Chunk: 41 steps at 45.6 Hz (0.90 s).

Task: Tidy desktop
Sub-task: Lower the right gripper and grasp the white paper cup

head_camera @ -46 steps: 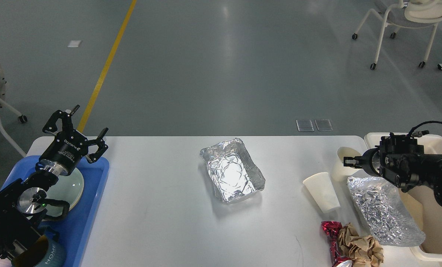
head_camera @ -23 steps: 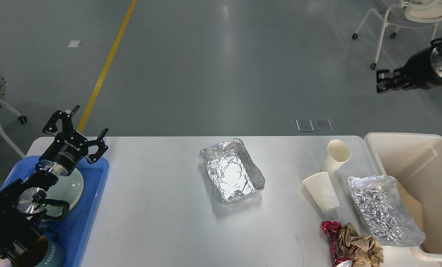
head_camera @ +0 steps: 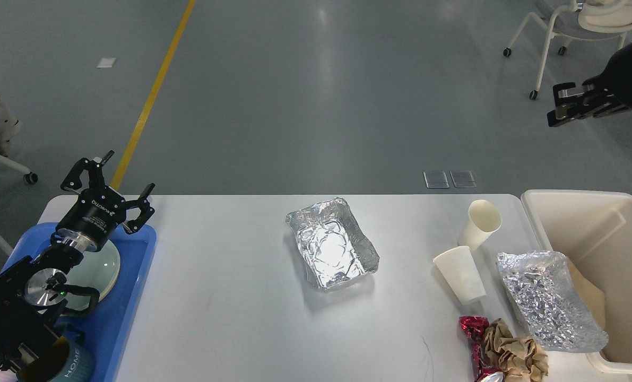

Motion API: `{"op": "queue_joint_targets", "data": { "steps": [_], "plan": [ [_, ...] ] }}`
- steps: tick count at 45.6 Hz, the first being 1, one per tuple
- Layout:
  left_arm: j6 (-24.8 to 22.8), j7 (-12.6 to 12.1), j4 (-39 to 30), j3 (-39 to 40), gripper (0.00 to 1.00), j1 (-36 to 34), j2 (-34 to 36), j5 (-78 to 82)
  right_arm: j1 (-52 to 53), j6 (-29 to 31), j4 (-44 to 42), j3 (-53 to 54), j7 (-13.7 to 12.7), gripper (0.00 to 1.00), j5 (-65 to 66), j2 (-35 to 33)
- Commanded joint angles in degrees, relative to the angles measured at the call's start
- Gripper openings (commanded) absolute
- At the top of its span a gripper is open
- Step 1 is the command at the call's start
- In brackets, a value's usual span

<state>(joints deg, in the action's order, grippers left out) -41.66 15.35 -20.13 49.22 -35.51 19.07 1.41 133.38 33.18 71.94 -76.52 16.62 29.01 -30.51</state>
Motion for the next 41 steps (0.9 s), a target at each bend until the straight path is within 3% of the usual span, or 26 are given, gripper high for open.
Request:
{"op": "queue_joint_targets", "data": {
  "steps": [1,7,14,28,37,39,41],
  "plan": [
    [0.0,0.0,0.0,0.0,1.0,-0.1,0.0,0.0,-4.1,-0.9,1.4,1.6,-0.4,1.0,-0.9,0.5],
    [0.0,0.0,0.0,0.0,1.0,-0.1,0.0,0.0,-17.0,-7.1,-1.2,4.0,-1.5,1.0,-3.1,3.5],
    [0.0,0.0,0.0,0.0,1.0,-0.1,0.0,0.0,-35.8,-15.4,-14.1,4.3,-6.6,1.0,-13.1,12.0],
    [0.0,0.0,0.0,0.0,1.0,-0.1,0.0,0.0,-57.2,-16.7,-36.3,9.4,-9.3,1.0,-18.5,14.2],
    [0.0,0.0,0.0,0.0,1.0,-0.1,0.0,0.0,-62.1,-19.8,-40.0,13.3,-9.3,1.0,-18.5,14.4],
    [0.0,0.0,0.0,0.0,1.0,-0.1,0.0,0.0,-63.0,-21.0,-40.1,13.2,-9.3,0.95,-18.5,14.4],
    [0.0,0.0,0.0,0.0,1.0,-0.1,0.0,0.0,-63.5,-21.6,-40.1,13.2,-9.4,0.83,-18.6,14.5]
  ]
}}
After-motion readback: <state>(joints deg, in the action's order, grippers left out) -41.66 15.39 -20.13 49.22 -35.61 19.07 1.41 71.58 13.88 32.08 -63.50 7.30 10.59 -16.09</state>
